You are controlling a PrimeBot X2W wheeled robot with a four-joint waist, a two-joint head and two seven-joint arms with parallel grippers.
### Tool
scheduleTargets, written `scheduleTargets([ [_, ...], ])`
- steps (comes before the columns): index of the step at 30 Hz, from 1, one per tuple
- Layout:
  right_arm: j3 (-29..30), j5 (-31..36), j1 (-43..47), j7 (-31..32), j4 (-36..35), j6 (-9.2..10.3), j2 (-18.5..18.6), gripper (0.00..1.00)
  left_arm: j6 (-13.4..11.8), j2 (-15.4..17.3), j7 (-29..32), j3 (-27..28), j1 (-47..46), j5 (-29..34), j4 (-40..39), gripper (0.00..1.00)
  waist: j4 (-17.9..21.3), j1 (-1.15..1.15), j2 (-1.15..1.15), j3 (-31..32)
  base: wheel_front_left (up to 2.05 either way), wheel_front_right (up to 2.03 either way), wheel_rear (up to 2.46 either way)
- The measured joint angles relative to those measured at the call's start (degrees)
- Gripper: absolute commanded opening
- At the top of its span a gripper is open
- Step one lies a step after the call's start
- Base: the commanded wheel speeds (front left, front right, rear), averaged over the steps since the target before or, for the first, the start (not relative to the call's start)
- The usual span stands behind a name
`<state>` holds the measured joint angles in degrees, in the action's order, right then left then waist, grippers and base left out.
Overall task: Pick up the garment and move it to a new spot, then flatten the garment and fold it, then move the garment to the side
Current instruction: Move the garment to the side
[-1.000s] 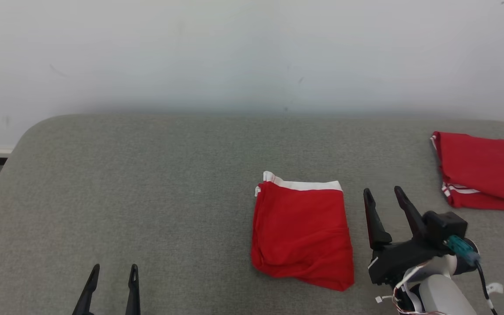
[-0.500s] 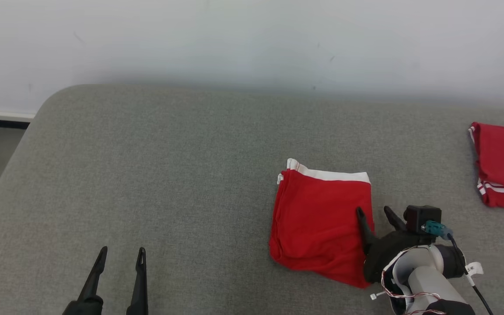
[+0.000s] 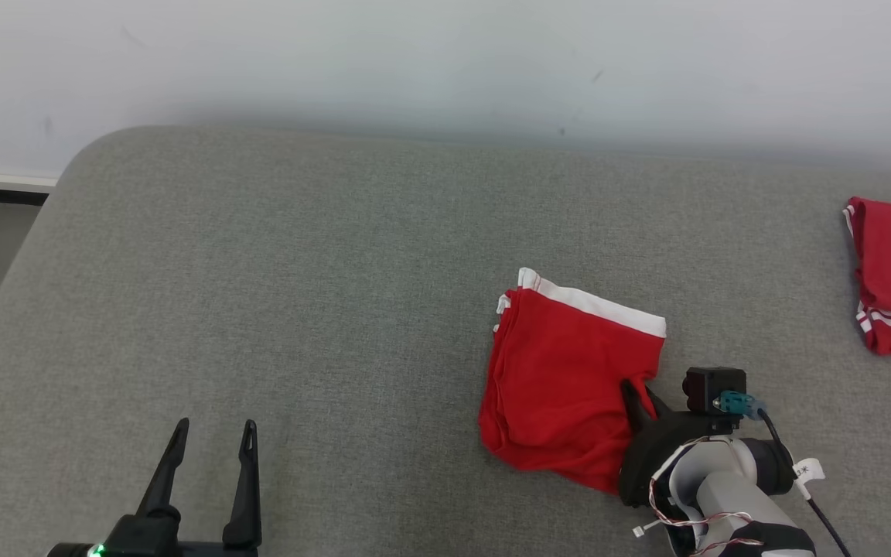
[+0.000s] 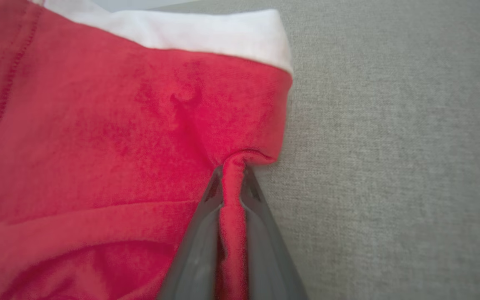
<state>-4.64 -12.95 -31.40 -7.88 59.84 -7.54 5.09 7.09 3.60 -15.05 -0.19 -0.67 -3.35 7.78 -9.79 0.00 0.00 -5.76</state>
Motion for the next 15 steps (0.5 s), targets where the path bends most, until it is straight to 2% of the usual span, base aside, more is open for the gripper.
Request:
scheduleTargets([
  [7,-5.3,-0.6,-3.6,-0.6,0.4,-0.01,2.6,0.0,0.0,0.1,0.0,0.3,-0.9,-0.2,-0.2,1.0,1.2,0.0,0.0,-1.1,0.0,0.0,0.0],
  [15,-13.7,-1.3,-11.4,3.0,-1.2,-0.01,9.9,0.0,0.1,0.9,0.0,-0.2,-3.3,-0.5,-0.5,1.0,2.9,0.01,0.0,-4.5,0.0,0.0,0.0],
])
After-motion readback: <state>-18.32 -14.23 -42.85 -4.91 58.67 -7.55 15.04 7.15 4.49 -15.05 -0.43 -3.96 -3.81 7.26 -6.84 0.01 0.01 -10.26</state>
